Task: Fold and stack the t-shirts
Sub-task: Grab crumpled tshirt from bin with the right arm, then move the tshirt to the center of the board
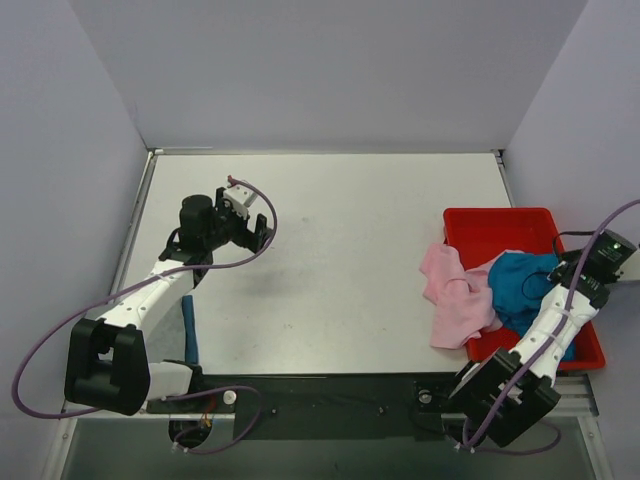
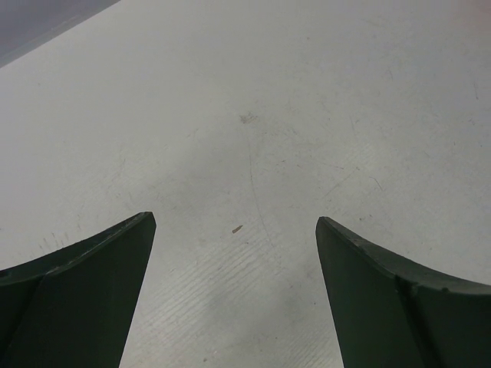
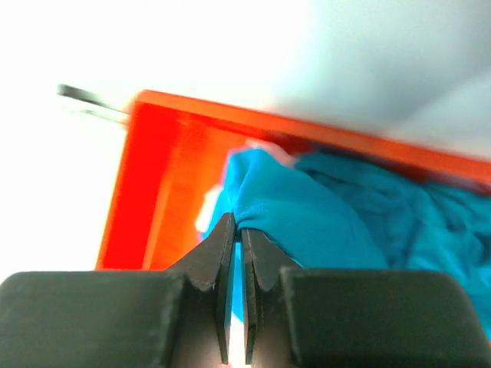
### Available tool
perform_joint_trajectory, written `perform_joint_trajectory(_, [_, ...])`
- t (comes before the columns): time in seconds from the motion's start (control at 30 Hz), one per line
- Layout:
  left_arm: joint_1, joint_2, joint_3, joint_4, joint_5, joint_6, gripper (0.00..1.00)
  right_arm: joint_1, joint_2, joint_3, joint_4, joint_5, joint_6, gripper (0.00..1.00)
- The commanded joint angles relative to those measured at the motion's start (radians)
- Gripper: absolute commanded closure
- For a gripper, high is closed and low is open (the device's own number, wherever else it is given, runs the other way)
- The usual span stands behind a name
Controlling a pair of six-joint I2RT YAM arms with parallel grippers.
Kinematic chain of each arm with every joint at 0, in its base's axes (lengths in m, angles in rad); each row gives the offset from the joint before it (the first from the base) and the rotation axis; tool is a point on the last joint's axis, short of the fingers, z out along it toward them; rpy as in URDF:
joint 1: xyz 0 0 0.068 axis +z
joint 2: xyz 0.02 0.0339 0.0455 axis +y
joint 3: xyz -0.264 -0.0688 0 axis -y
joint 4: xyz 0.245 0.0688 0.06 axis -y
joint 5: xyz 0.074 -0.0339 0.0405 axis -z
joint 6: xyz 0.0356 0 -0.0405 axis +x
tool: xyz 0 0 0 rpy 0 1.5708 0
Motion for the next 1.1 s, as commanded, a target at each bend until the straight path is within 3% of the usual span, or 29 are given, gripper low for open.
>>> perform_joint_trajectory(0.0, [-0.001,-0.022,0.027,0.073,0.038,0.005,0.03,0.098,-0.130,0.175,-0.005,0.063,-0.139,1.00])
perform_joint_trajectory(0.17, [-0.003,-0.023,0.021,0.112,0.038,-0.007,0.03,0.287,-0.174,0.383,0.003,0.057,-0.250,1.00])
perform_joint_trajectory(0.33, [-0.003,-0.037,0.021,0.156,0.012,-0.021,0.03,0.586,-0.089,0.794,0.021,0.044,-0.409,1.00])
perform_joint_trajectory(0.5, [0.011,-0.055,0.038,0.236,-0.090,-0.013,0.03,0.828,0.200,1.314,0.012,-0.228,-0.452,1.00])
perform_joint_trajectory(0.57, [0.036,-0.077,0.044,0.303,-0.126,-0.033,0.03,0.974,0.338,1.620,0.029,-0.332,-0.437,1.00])
perform_joint_trajectory(0.63, [0.079,-0.094,0.070,0.333,-0.133,-0.061,0.03,1.113,0.455,1.777,0.090,-0.447,-0.426,1.00])
perform_joint_trajectory(0.73, [0.148,-0.123,0.089,0.311,-0.159,-0.102,0.03,1.317,0.492,1.746,0.301,-0.678,-0.405,1.00])
perform_joint_trajectory(0.83, [0.197,-0.169,0.074,0.293,-0.196,-0.101,0.03,1.443,0.486,1.657,0.319,-0.772,-0.438,1.00])
perform_joint_trajectory(1.07, [0.263,-0.224,0.014,0.283,-0.279,-0.078,0.03,1.347,0.514,1.421,0.325,-0.763,-0.311,1.00])
